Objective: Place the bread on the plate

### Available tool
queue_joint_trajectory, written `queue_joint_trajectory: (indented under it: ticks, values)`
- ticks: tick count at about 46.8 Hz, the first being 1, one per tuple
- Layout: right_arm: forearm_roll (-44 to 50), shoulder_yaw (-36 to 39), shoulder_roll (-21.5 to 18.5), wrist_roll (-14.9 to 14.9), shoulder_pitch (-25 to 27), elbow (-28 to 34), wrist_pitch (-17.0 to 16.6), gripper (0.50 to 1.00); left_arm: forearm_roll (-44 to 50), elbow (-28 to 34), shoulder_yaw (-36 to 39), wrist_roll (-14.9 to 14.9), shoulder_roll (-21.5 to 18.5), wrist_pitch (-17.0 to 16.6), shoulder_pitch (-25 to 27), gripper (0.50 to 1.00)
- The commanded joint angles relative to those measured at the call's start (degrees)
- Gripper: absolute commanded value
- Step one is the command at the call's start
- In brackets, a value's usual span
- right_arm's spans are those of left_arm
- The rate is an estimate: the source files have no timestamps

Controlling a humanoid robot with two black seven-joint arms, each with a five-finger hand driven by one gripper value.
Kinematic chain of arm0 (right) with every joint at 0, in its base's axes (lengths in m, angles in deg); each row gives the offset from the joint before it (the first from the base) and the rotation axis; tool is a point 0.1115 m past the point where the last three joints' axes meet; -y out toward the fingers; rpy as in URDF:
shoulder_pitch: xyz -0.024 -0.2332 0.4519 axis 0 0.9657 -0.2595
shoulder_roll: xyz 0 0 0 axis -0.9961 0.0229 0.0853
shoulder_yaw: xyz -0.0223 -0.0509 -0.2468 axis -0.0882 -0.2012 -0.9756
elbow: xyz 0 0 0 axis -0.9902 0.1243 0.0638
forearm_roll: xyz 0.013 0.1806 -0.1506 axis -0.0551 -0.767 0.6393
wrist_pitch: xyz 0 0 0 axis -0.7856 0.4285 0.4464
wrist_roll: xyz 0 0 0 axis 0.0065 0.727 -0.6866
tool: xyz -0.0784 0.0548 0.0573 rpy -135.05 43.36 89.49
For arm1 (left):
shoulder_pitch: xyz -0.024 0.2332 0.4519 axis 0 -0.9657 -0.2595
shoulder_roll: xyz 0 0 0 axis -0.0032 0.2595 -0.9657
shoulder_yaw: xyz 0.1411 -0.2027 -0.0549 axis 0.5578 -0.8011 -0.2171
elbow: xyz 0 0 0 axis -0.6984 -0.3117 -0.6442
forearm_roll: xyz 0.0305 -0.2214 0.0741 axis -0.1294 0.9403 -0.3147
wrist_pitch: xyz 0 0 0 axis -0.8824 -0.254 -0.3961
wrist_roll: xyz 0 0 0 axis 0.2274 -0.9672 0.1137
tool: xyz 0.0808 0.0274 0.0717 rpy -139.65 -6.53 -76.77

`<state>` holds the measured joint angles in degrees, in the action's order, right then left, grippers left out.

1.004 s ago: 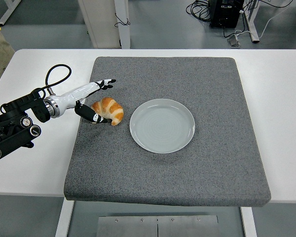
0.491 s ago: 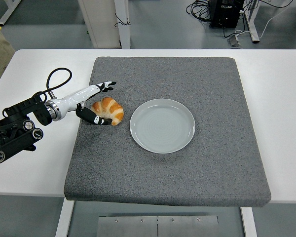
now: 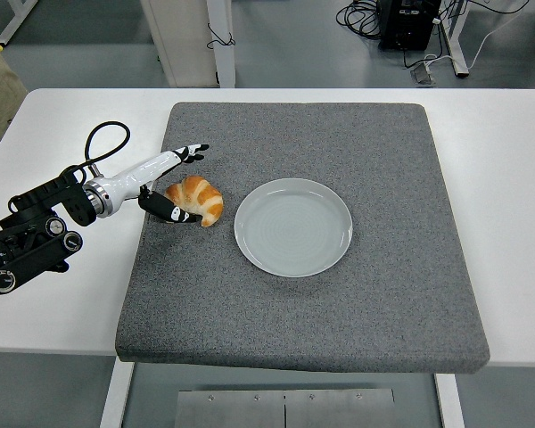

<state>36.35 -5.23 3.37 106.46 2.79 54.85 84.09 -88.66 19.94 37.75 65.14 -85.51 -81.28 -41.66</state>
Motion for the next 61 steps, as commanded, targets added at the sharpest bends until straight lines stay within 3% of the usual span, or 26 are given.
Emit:
queue_joint_trajectory:
  ticks: [1, 8, 10, 14, 17, 20, 23, 30, 46, 61]
  values:
    - [0.0, -0.02, 0.0, 0.02, 0.05, 0.0, 0.0, 1.0, -0.09, -0.17, -0.01, 0.0, 0.23, 0.0, 0.0, 0.933]
    - [0.0, -0.02, 0.0, 0.02, -0.04, 0.0, 0.0, 1.0, 0.0, -0.79, 0.87, -1.58, 0.31, -0.53, 0.09, 0.781]
    - [0.0, 0.07, 0.0, 0.02, 0.05, 0.0, 0.0, 1.0, 0.0, -0.87, 1.22, -2.37, 0.31, -0.71, 0.0, 0.715]
    - [0.0, -0.02, 0.0, 0.02, 0.05, 0.0, 0.0, 1.0, 0.09, -0.87, 1.75, -3.08, 0.31, -0.79, 0.18, 0.683]
    - [0.0, -0.02, 0.0, 0.02, 0.05, 0.0, 0.0, 1.0, 0.18, -0.87, 1.75, -3.16, 0.31, -0.79, 0.27, 0.618]
    - [0.0, -0.02, 0.0, 0.02, -0.04, 0.0, 0.0, 1.0, 0.18, -0.87, 1.84, -3.25, 0.23, -0.79, 0.44, 0.59]
    - [0.0, -0.02, 0.0, 0.02, -0.04, 0.0, 0.0, 1.0, 0.35, -0.87, 1.84, -3.6, 0.14, -0.79, 0.53, 0.506]
    - [0.0, -0.02, 0.0, 0.02, 0.05, 0.0, 0.0, 1.0, 0.88, -0.87, 1.75, -6.24, -0.12, -0.71, 0.88, 0.5]
    - [0.0, 0.07, 0.0, 0.02, 0.05, 0.0, 0.0, 1.0, 6.77, -0.7, 1.4, -6.77, -1.97, -0.27, 7.03, 0.5]
    - [0.0, -0.02, 0.0, 0.02, -0.04, 0.0, 0.0, 1.0, 11.68, 2.11, 0.61, -8.52, -5.83, 3.24, 13.88, 0.5]
